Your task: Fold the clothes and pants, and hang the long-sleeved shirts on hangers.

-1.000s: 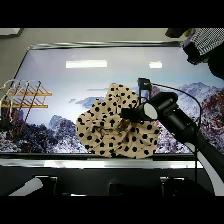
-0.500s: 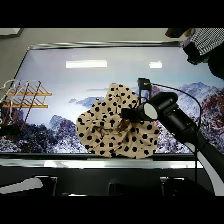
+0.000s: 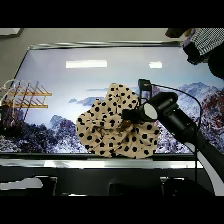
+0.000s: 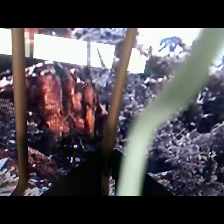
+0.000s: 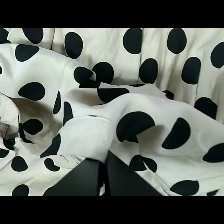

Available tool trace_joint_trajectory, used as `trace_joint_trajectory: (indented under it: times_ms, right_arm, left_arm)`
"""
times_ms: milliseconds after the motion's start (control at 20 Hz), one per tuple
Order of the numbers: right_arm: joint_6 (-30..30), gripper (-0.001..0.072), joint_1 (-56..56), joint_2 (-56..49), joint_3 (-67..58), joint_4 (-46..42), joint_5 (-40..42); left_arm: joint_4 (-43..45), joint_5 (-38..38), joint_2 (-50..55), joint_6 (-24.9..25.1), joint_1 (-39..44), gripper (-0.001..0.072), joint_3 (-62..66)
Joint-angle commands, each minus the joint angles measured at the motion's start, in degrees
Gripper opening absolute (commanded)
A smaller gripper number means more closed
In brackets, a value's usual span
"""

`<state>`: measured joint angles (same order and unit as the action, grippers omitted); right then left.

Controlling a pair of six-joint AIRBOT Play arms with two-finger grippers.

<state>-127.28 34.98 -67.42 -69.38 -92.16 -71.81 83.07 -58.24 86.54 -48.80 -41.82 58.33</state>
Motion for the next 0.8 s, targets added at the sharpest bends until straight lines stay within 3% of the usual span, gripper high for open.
trace_joint_trajectory:
  times_ms: [0, 300, 550, 650, 750]
  right_arm:
    - [0.0, 0.0028, 0.0, 0.0, 0.0, -0.8, -0.2]
    - [1.3, 0.0028, 0.0, 0.0, 0.0, -10.6, -0.2]
    - [3.2, 0.0028, 0.0, 0.0, 0.0, -14.8, 0.2]
    - [3.2, 0.0028, 0.0, 0.0, 0.0, -15.8, 0.7]
    - [3.5, 0.0028, -0.1, 0.0, 0.0, -17.9, 1.6]
  left_arm:
    - [-0.1, -1.2, -0.7, -0.4, 0.9, 0.0029, 1.0]
    - [-2.7, -0.6, -8.9, -0.8, 6.2, 0.0027, 9.0]
    - [-4.1, 4.4, -18.9, -9.4, 11.0, 0.0026, 14.1]
    - [-4.3, 5.9, -23.7, -9.3, 13.7, 0.0026, 14.2]
    - [-8.2, 2.6, -28.4, -7.4, 17.2, 0.0023, 14.0]
